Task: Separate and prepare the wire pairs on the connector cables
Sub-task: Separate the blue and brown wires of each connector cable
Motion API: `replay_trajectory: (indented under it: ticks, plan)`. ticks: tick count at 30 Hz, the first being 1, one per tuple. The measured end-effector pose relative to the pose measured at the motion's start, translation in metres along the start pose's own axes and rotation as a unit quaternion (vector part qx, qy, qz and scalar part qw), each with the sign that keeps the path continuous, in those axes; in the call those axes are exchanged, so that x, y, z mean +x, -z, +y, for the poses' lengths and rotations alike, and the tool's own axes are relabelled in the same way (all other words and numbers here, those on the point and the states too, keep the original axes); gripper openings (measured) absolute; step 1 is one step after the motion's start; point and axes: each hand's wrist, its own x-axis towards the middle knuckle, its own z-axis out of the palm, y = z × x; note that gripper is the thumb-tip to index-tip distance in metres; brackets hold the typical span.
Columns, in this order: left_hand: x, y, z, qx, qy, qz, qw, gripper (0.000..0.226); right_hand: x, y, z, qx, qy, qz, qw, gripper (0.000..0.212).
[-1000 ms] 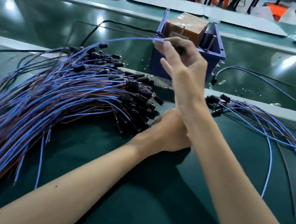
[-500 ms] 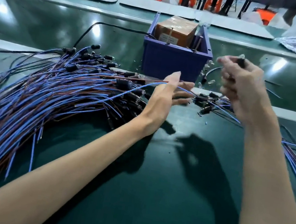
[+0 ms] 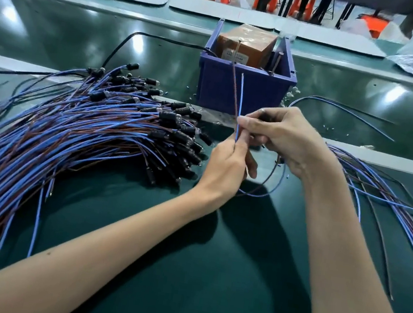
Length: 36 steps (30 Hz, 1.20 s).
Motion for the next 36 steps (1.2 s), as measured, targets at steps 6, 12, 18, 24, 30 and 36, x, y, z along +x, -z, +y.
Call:
replay_trajectory:
  ticks: [6,12,18,24,30,36]
  plan:
    - [0.006,0.003,-0.003,0.034,0.01,0.002,0.999,0.048,0.006,-0.001,0.009,0.086,-0.001,-0.015,0.996,0.004]
    - [0.014,0.009,-0.002,0.042,0.009,0.091,0.995,0.041,0.014,-0.015,0.025,0.101,-0.005,0.076,0.992,0.016]
    - [0.011,0.007,0.002,0.006,-0.001,0.142,0.99,0.036,0.013,-0.038,0.046,0.102,0.062,0.289,0.95,0.02]
    - [0.017,0.004,0.006,-0.041,-0.018,0.186,0.982,0.034,0.02,-0.036,0.047,0.052,0.061,0.394,0.916,0.023]
    - [0.025,-0.004,0.003,-0.006,-0.068,0.202,0.977,0.023,0.02,-0.036,0.049,0.02,0.107,0.447,0.888,0.016]
    - [0.039,-0.005,0.0,0.013,-0.035,0.207,0.978,0.024,0.02,-0.039,0.049,-0.04,0.141,0.461,0.875,0.032]
